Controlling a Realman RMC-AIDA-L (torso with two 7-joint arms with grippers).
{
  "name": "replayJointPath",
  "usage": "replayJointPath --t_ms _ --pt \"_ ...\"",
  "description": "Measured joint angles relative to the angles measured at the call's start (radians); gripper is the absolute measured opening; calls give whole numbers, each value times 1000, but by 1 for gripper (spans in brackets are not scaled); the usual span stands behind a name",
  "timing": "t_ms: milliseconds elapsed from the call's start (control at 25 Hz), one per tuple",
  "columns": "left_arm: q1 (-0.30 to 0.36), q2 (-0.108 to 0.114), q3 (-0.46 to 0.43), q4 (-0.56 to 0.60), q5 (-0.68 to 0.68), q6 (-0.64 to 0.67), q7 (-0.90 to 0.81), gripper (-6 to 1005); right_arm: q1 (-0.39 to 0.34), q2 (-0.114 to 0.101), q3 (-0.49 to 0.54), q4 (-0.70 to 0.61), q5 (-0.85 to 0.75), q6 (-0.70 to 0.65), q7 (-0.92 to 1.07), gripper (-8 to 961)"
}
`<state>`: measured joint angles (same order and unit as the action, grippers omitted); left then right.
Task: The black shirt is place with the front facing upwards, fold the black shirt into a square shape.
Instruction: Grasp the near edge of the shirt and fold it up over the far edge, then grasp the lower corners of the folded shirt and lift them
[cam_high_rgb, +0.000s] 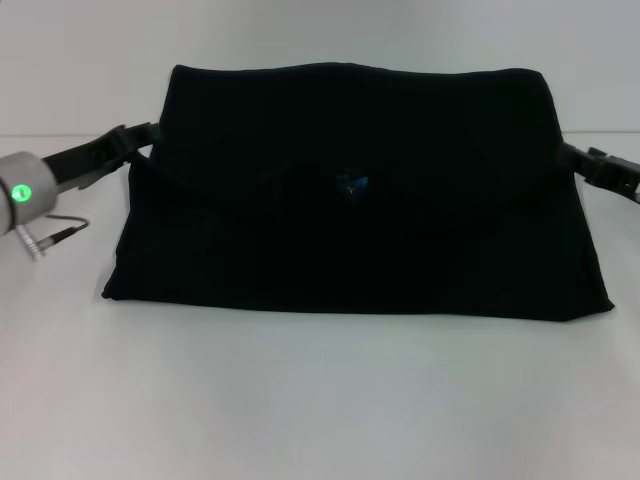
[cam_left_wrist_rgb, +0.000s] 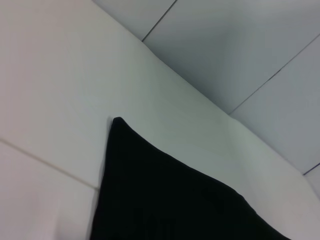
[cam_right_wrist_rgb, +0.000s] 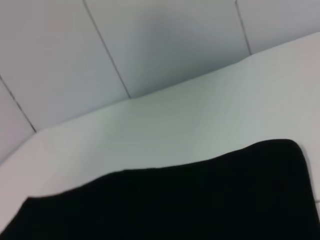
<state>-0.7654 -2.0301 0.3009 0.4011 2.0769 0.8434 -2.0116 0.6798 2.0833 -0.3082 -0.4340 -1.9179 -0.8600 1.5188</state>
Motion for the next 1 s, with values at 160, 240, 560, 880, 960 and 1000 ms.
replayJointPath --t_ms 160,240,560,880,960,1000 --pt "59 62 19 2 6 162 -83 483 -55 -19 -6 -18 31 -185 -27 504" --pt "88 95 65 0 12 249 -141 549 -79 -34 -18 -26 25 -312 -73 604" --pt "169 114 146 77 118 375 -233 677 -128 -40 -162 -39 -87 -630 -297 917" --pt "183 100 190 77 126 299 -199 683 -124 6 -226 -15 -167 -634 -411 945" --pt "182 98 202 74 127 285 -198 683 -121 6 -228 -8 -168 -634 -412 944" --pt "180 96 209 72 127 279 -197 683 -120 6 -228 -7 -168 -634 -412 944"
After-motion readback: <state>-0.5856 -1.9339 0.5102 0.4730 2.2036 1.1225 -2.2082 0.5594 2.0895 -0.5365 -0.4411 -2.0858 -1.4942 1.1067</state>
